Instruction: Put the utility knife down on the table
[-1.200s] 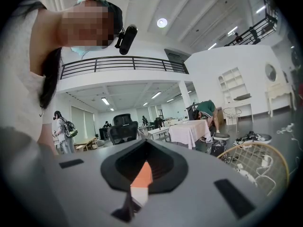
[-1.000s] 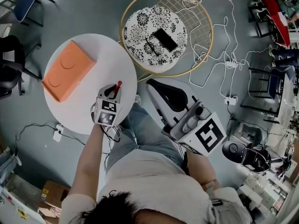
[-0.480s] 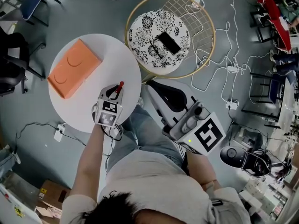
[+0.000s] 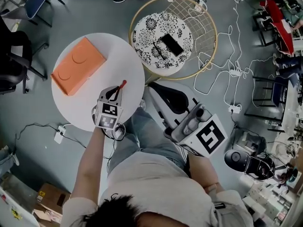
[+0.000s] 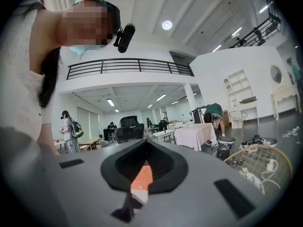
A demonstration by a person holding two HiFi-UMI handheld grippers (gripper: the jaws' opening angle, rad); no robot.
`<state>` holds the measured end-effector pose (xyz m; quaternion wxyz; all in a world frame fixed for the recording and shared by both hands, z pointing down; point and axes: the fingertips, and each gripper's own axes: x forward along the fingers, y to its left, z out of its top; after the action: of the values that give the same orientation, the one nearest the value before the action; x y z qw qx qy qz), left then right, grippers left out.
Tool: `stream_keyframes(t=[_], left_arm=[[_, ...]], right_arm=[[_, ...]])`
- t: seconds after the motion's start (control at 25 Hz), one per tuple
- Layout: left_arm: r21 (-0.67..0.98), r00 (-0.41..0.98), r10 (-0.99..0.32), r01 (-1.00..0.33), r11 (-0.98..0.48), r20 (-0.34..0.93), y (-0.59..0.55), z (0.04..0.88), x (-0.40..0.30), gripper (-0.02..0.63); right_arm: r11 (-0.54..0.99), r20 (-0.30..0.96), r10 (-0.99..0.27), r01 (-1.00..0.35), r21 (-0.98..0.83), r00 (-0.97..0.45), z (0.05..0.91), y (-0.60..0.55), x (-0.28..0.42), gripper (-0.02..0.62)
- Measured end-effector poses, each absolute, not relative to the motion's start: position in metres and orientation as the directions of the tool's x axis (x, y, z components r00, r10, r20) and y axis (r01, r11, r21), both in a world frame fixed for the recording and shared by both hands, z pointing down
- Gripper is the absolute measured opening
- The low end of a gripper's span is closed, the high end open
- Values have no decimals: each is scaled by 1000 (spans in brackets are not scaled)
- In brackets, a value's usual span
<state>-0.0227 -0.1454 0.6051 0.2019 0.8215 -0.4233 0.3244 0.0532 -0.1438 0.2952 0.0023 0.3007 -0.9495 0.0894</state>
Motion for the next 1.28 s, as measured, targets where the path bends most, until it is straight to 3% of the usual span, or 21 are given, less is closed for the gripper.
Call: stream_keyframes(t=[0.4,1.28], left_arm=[[29,456,-657,-833,-552,600,-135,545,-30,9],[44,548,-832,-836,-547,82,-26,307,-59,9]], right_arm=[[823,15,-554,-551,-141,-832,278,-114,39,9],[891,-67,-454,-453,-34,-888,236,-8,-31,9]])
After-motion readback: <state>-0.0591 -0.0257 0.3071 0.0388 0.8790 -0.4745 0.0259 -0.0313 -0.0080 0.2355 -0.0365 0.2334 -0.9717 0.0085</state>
